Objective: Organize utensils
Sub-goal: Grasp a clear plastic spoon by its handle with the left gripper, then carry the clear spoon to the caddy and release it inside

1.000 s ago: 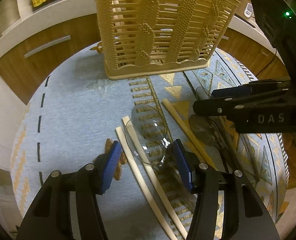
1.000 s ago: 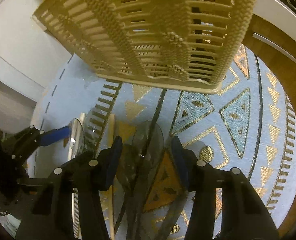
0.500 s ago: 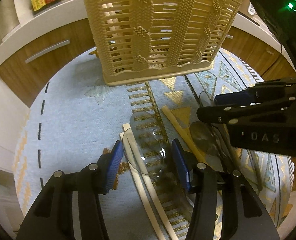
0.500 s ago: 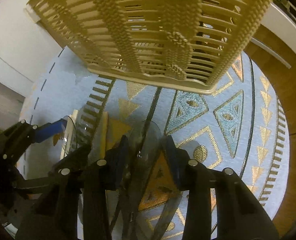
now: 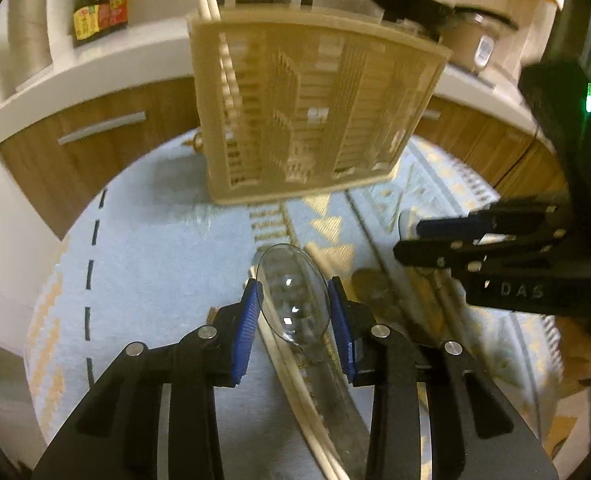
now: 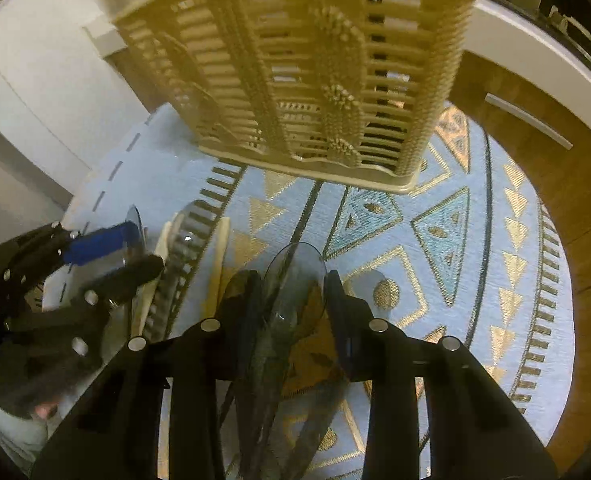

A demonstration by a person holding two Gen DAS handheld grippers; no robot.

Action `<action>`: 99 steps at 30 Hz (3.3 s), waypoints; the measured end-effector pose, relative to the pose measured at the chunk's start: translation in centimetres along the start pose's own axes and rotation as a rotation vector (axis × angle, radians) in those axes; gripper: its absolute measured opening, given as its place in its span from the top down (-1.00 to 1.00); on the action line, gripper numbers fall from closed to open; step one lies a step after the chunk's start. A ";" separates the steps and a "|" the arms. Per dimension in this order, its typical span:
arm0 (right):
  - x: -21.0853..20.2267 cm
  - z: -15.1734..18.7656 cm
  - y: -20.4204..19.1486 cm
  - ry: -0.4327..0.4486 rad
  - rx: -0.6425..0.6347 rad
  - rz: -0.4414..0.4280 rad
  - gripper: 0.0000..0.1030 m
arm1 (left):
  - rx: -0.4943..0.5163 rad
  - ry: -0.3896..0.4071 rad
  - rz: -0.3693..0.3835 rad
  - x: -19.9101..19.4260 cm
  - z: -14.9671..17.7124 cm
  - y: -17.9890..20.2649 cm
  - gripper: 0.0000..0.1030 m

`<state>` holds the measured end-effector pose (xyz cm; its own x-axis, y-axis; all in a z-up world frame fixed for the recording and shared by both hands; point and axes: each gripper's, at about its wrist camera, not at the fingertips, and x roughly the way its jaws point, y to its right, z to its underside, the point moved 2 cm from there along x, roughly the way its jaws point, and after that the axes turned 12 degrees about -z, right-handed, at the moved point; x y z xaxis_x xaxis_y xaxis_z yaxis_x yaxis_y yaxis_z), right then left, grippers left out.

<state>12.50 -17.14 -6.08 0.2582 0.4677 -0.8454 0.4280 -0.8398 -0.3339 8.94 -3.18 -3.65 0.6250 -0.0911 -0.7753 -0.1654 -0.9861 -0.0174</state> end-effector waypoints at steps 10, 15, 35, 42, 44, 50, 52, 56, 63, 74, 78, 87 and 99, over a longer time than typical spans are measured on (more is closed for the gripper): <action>-6.6 2.2 -1.9 0.179 -0.095 -0.065 0.42 | -0.036 0.178 0.075 -5.1 -0.6 -0.2 0.38; -9.1 3.0 -3.5 0.264 -0.142 -0.094 0.42 | -0.039 0.253 0.100 -6.8 -0.9 0.3 0.38; -15.7 2.0 -6.7 0.446 -0.196 -0.127 0.42 | -0.059 0.413 0.113 -13.2 -3.4 -0.7 0.38; -17.6 1.0 -8.3 0.493 -0.232 -0.097 0.42 | -0.062 0.477 0.109 -15.4 -5.3 -1.2 0.38; -18.4 0.6 -8.7 0.514 -0.244 -0.095 0.42 | -0.061 0.499 0.109 -16.0 -5.9 -1.3 0.38; -20.4 -1.4 -9.3 0.578 -0.253 -0.085 0.42 | -0.066 0.572 0.100 -17.7 -8.6 -1.9 0.38; -21.1 -2.2 -9.2 0.600 -0.251 -0.084 0.42 | -0.075 0.601 0.098 -18.3 -9.8 -2.4 0.38; -22.3 -4.1 -8.7 0.663 -0.243 -0.046 0.42 | -0.090 0.639 0.095 -18.6 -12.1 -2.9 0.38; -22.5 -7.7 -7.5 0.788 -0.232 0.122 0.42 | -0.112 0.683 0.071 -16.0 -15.8 -2.9 0.38; -19.2 -11.5 -3.8 0.826 -0.182 0.276 0.42 | -0.087 0.695 -0.082 -11.5 -16.5 -4.2 0.38; -17.0 -12.0 -2.1 0.808 -0.153 0.288 0.42 | -0.104 0.689 -0.084 -9.4 -16.4 -5.0 0.38; -14.1 -11.8 -0.6 0.774 -0.148 0.316 0.42 | -0.121 0.687 -0.062 -7.1 -15.9 -5.3 0.38; -13.5 -11.8 -0.2 0.773 -0.152 0.337 0.42 | -0.158 0.761 -0.118 -7.5 -17.8 -5.0 0.38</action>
<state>19.12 -20.04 10.35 0.8868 0.3028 -0.3491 0.3196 -0.9475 -0.0098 18.60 -0.08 13.51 0.9919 0.0015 -0.1270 0.0094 -0.9981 0.0613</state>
